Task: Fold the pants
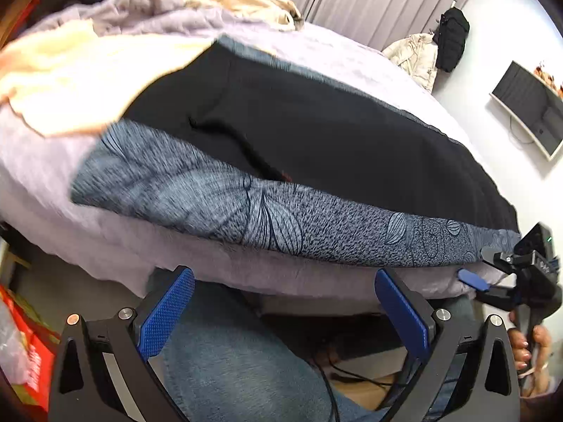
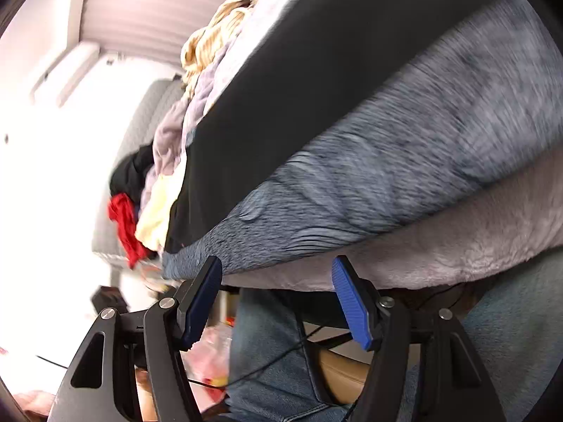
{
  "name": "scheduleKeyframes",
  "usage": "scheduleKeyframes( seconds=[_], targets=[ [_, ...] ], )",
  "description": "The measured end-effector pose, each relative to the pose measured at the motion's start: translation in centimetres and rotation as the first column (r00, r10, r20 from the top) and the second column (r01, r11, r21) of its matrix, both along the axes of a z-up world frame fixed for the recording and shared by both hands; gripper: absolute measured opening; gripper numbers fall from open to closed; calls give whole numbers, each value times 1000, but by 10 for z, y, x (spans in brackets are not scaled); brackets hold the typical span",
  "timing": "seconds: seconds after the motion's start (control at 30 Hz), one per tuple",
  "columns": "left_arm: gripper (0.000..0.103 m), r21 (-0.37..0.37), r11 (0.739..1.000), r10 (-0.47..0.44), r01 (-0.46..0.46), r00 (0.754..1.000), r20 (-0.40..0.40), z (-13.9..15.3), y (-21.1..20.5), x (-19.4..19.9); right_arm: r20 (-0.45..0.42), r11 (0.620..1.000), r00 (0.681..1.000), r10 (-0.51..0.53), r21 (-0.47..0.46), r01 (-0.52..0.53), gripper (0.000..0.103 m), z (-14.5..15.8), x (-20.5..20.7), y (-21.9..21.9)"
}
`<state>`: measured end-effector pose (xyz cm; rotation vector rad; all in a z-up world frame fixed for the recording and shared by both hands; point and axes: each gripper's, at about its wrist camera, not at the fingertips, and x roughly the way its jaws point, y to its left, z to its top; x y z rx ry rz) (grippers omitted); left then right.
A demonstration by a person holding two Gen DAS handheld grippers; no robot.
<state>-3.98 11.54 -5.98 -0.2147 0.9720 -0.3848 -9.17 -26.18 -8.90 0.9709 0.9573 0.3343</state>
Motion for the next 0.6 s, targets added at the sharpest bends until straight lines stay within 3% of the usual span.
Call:
scheduleKeyframes(
  seconds=[0.2, 0.27, 0.33, 0.4, 0.47, 0.6],
  targets=[
    [103, -190, 980, 64, -62, 998, 3, 4, 8, 29, 132, 989, 988, -84, 131, 67, 69, -5, 3, -12],
    [102, -199, 977, 86, -82, 996, 11, 6, 10, 34, 143, 984, 984, -105, 156, 82, 69, -6, 5, -16],
    [91, -180, 978, 106, -103, 994, 8, 4, 10, 39, 105, 978, 987, -122, 180, 101, 58, -20, 8, -16],
    [52, -153, 981, 113, -118, 993, -41, -2, 8, 47, 72, 975, 988, -139, 183, 124, 16, -26, 8, -16],
    [40, -181, 976, 108, -119, 992, -72, -6, 9, 55, 84, 973, 984, -154, 186, 137, 11, -25, 4, -18],
    [40, -158, 981, 117, -116, 993, 0, 26, 6, 56, 199, 993, 973, -115, 63, 104, 11, 22, 12, -9]
  ],
)
